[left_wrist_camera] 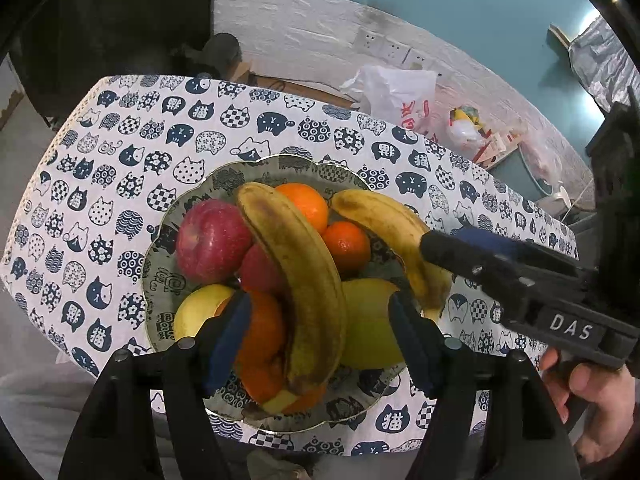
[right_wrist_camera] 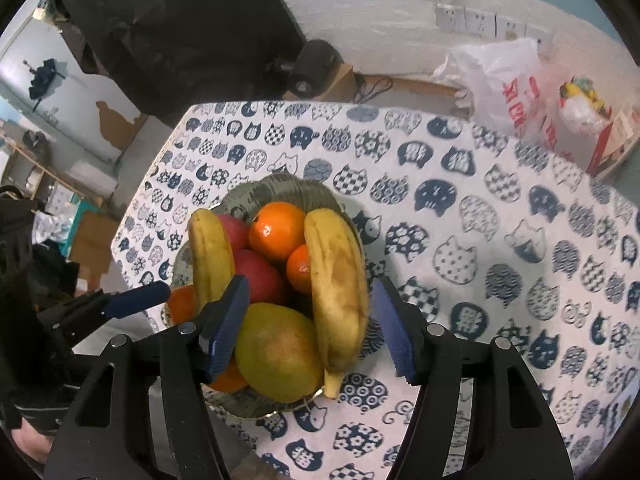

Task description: Organize fruits

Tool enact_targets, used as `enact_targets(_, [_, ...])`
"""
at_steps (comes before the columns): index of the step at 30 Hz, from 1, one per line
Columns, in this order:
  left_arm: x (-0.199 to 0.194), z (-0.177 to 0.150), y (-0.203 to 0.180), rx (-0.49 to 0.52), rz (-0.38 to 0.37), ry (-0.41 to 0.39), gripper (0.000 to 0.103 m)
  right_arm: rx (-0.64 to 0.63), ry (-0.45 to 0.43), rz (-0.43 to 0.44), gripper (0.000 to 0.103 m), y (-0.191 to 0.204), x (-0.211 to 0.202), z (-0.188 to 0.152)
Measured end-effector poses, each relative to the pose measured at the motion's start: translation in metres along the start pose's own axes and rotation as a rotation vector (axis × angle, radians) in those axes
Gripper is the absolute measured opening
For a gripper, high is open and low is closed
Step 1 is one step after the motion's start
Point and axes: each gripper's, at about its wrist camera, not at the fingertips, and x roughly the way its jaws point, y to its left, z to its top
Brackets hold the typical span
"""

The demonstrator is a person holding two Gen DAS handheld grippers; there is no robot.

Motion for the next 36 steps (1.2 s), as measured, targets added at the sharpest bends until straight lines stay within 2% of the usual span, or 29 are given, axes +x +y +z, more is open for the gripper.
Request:
enact_targets(6, [-0.021, -0.004, -0.008, 0.025, 0.016, -0.04, 0.077, -0.055, -0.056, -0.089, 0.065, 0.008, -0.028, -0.001])
enact_targets(11, [-0.044, -0.008, -0.019, 0.058, 0.017, -0.08, 0.081, -0.098, -0.1, -0.172, 0.074, 0.016, -0.05, -0.004])
enact_targets(14, [-0.058, -0.011, -0.027, 0.082, 0.011, -0.102, 0.082, -0.119, -0.128, -0.208, 0.076, 0.02, -0.064, -0.007])
enact_targets(16, [-0.066, -0.014, -0.031, 0.098, 0.02, -0.118, 0.086, -0.138, -0.148, -0.233, 0.077, 0.024, -0.075, -0.009])
enact_targets(26, [-0.096, -0.022, -0.044, 0.161, 0.061, -0.182, 0.088, -0.202, -0.231, -0.255, 0.078, 0.041, -0.118, -0.022])
enact_targets(31, [-0.111, -0.026, -0.051, 0.182, 0.093, -0.23, 0.096, -0.204, -0.247, -0.252, 0.079, 0.044, -0.131, -0.028])
enact_targets(36, [-0.121, -0.029, -0.059, 0.212, 0.116, -0.261, 0.098, -0.21, -0.248, -0.248, 0.079, 0.044, -0.136, -0.034])
